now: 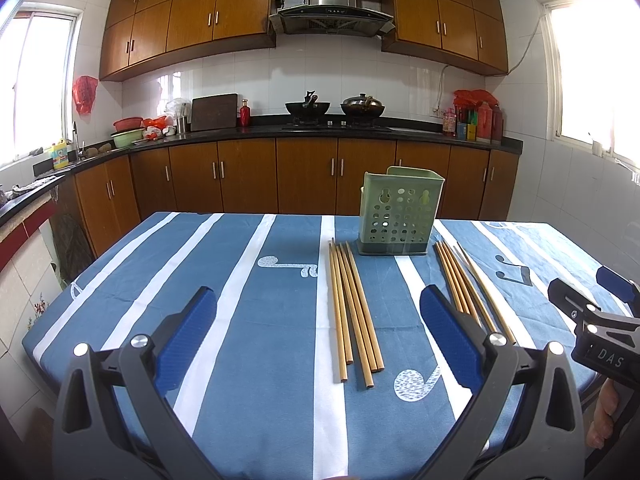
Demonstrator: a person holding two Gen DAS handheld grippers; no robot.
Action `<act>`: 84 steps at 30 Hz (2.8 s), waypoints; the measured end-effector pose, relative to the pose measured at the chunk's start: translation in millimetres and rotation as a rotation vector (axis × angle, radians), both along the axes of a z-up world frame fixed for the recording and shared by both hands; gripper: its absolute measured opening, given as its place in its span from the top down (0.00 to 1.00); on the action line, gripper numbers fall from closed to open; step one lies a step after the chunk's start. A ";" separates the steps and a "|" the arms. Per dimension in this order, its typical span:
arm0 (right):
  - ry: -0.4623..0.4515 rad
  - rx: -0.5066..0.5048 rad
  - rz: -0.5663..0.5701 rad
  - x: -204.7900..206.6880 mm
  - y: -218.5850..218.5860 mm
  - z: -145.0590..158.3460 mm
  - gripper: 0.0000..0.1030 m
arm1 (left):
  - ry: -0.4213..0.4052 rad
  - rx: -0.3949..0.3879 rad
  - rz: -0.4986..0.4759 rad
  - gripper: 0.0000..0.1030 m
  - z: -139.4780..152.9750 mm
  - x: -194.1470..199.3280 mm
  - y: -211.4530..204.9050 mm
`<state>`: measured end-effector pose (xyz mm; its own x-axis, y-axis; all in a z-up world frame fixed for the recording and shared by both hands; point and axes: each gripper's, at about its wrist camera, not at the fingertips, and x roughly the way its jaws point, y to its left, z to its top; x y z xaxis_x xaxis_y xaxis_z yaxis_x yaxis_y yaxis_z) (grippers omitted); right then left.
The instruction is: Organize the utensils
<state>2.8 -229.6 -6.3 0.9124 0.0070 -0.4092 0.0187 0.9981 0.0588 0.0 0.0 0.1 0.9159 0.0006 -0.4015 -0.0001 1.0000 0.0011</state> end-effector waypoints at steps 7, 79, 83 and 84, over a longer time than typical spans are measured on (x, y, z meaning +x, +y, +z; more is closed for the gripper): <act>0.000 0.001 0.000 0.3 0.0 0.3 0.02 | 0.001 0.000 0.001 0.04 -0.1 0.3 0.1; 0.476 0.065 -0.139 159.4 -49.1 -84.0 0.89 | 0.511 0.041 -0.017 0.92 -101.9 201.4 4.7; 0.468 0.079 -0.202 173.3 -69.8 -85.0 0.90 | 0.508 0.042 0.040 0.92 -101.6 219.5 29.1; 0.465 0.079 -0.221 176.6 -76.2 -85.5 0.90 | 0.506 0.033 0.053 0.92 -101.6 223.9 37.5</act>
<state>179.4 -305.8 -91.7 0.6174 -0.1184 -0.7777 0.2709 0.9601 0.0689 224.0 37.6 -101.4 0.6053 0.0618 -0.7936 -0.0424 0.9981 0.0454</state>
